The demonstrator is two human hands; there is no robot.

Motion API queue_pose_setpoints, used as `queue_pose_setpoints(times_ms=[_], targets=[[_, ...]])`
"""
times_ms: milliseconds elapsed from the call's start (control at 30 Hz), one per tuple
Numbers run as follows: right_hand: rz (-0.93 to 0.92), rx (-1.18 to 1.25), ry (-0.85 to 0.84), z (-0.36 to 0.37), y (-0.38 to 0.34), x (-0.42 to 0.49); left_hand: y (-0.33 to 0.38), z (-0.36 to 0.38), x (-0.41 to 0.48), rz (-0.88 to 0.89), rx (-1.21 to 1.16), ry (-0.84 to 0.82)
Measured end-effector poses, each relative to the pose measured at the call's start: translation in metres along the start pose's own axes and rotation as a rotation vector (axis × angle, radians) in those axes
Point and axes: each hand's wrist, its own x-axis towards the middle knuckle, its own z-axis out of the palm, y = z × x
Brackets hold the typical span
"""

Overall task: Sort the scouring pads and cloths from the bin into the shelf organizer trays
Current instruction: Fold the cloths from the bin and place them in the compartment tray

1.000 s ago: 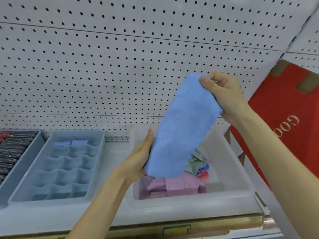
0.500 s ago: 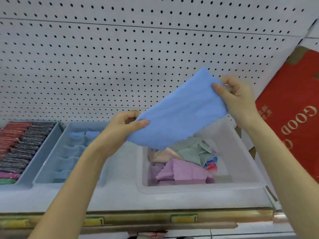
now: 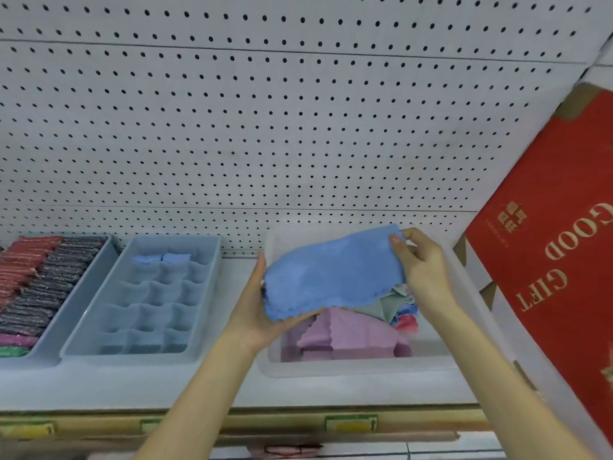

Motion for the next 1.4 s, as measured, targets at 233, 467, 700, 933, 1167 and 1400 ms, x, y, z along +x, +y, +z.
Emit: queue_pose_setpoints(times_ms=[233, 467, 700, 933, 1167, 1400], targets=[[0.026, -0.019, -0.021, -0.021, 0.014, -0.005, 0.015, -0.005, 0.008, 0.122, 0.158, 0.025], [-0.065, -0.165, -0.073, -0.033, 0.009, -0.007, -0.007, -0.001, 0.025, -0.072, 0.300, 0.060], [0.003, -0.192, -0.024, -0.052, 0.026, -0.007, 0.009, -0.008, 0.027, 0.210, 0.613, 0.157], [0.188, -0.035, -0.068, -0.021, 0.064, -0.049, -0.018, -0.054, 0.003, 0.547, 0.971, 0.387], [0.330, -0.015, -0.179, -0.011, 0.086, -0.077, -0.033, -0.093, -0.025, 0.297, 0.824, 0.253], [0.356, -0.094, -0.197, -0.020, 0.081, -0.086, -0.030, -0.106, -0.051, 0.194, 0.890, 0.105]])
